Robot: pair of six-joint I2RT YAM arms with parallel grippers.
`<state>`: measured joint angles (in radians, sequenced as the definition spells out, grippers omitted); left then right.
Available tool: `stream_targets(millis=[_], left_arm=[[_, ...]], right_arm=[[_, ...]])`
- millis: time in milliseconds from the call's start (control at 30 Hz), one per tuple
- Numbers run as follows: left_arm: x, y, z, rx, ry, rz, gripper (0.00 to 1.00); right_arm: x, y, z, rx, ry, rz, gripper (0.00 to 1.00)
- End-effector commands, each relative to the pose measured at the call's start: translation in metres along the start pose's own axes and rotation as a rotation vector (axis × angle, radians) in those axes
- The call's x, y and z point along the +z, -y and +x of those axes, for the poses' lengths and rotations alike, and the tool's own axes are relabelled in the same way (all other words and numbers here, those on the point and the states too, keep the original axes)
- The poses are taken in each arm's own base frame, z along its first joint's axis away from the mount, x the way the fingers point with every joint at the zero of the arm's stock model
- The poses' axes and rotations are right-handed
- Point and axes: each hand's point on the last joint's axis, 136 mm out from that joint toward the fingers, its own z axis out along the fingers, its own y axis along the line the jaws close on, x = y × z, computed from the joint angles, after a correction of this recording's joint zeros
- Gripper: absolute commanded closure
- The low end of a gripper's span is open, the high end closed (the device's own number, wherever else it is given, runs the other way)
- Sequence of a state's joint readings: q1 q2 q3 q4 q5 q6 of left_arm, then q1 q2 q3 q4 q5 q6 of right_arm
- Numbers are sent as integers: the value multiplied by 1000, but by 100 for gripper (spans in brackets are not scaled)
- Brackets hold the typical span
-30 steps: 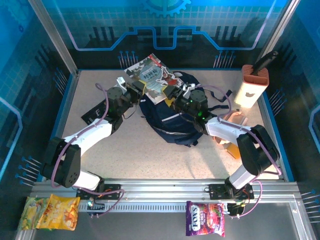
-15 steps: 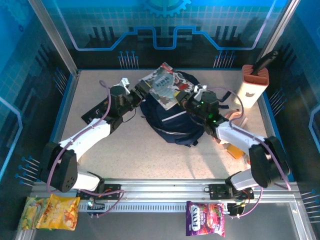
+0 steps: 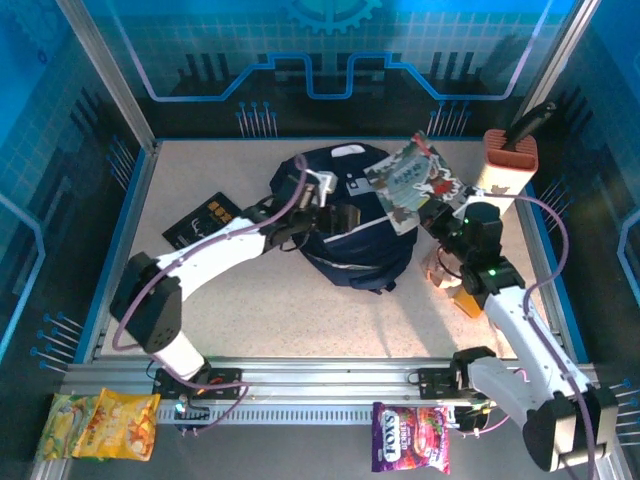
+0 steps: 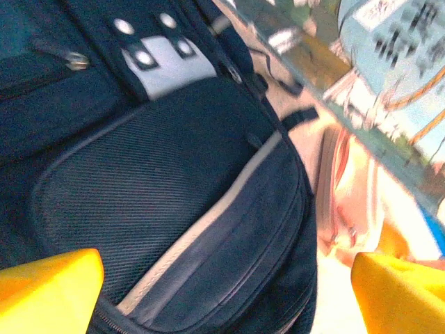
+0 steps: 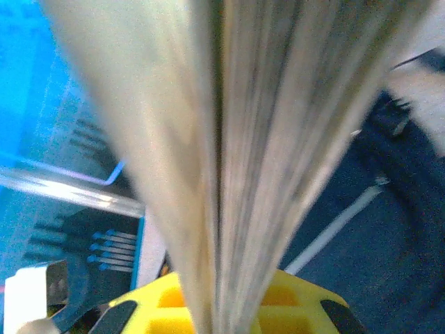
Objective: Pack the student bag
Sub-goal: Open the student bag at the top-center of the table.
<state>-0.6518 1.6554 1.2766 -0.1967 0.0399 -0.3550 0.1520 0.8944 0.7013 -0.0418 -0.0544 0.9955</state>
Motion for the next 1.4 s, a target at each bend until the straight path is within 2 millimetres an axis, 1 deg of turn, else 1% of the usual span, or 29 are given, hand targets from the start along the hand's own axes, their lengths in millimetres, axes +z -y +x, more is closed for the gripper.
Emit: stream_targets(millis=[0,100,267,333,467,600,667,767,933,1033,1100,1200,1267,1367], left_arm=[[17,8,23,266,-137,-75,12],[38,19,34,378,-215,-89,17],[71,27,51,475,-326,-121,27],[80,25,56,491,-369,-155,32],[96,13,63,528,-425,-242,39],[104,9,68,552,-459,-270,42],[107,6,71,562,-474,-278,43],[109,3,75,568,-502,-289,48],[111,0,70,576,-499,-322,53],[110,1,66,577,-486,-329,63],[108,4,60,577,-470,-327,73],[102,11,49,566,-433,-317,87],[94,18,37,552,-393,-306,96],[80,31,16,531,-323,-287,100]], right_arm=[[-20,28,-11,-68,40,122,100],[-31,38,-21,-68,61,159,100],[-43,52,-28,-46,83,203,100],[-45,56,-29,-38,86,211,100],[-44,61,-27,-19,75,213,100],[-43,66,-25,-7,70,222,100],[-42,67,-25,-3,67,221,100],[-42,68,-24,4,63,221,100],[-43,69,-24,0,65,224,100],[-44,70,-24,1,68,229,100],[-46,71,-25,1,75,235,100],[-49,69,-28,-9,80,239,99],[-52,69,-29,-12,84,251,99],[-60,72,-31,-12,100,280,99]])
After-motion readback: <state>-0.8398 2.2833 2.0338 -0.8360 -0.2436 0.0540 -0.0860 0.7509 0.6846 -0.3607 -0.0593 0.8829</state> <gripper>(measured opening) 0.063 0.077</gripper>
